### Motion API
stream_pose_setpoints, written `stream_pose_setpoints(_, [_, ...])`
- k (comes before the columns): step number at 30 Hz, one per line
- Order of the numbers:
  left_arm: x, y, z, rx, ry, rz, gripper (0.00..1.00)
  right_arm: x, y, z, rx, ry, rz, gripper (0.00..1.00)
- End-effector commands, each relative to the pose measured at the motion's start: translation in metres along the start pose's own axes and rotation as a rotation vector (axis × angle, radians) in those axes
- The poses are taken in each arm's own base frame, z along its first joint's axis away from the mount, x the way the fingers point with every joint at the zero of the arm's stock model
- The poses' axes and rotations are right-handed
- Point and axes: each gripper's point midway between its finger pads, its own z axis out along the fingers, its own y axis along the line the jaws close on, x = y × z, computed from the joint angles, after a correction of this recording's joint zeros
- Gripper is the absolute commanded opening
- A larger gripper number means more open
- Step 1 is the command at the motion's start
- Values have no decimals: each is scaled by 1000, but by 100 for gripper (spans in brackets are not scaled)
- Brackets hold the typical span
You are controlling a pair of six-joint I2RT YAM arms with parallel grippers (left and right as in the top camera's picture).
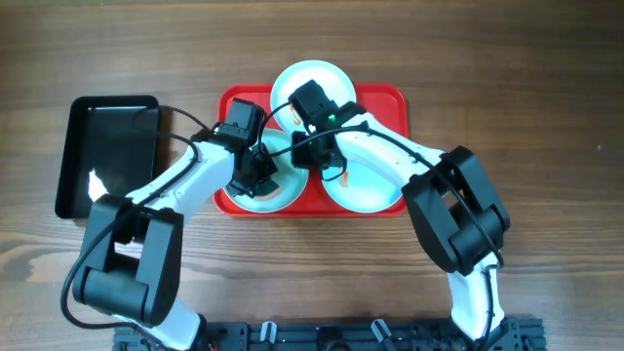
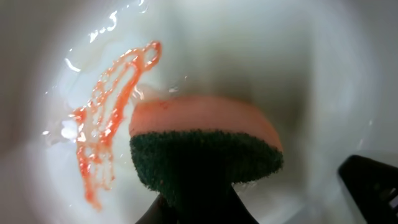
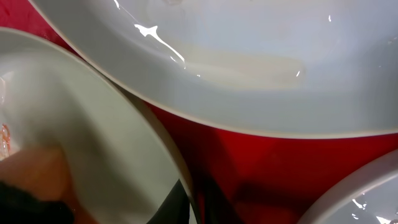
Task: Clean dirty plates on tray and stack at the side
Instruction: 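Scrub the lower-left plate with the sponge in the left gripper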
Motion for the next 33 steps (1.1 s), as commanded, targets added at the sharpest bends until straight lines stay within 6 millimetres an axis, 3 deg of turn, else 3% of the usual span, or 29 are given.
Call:
stream_pose_setpoints(1, [-6, -5, -11, -5, -22, 6, 11, 8, -5, 9, 28, 17, -4, 11])
stream_pose_setpoints(6, [1, -14, -19, 48, 12, 9, 4, 8, -5, 9, 28, 17, -5, 11])
stream_pose_setpoints(12, [25, -36, -21, 153, 124, 32, 6, 8, -5, 9, 27, 16, -4, 11])
stream_pose_setpoints(16, [32, -41, -18, 122, 102, 76, 7, 8, -5, 9, 27, 17, -4, 8])
stream_pose_setpoints(22, [18, -35, -10, 27, -23, 117, 4, 10, -6, 9, 32, 24, -3, 4])
stream_pose_setpoints(33, [-22, 8, -15, -232, -250, 114, 4, 11, -7, 9, 36, 29, -3, 4])
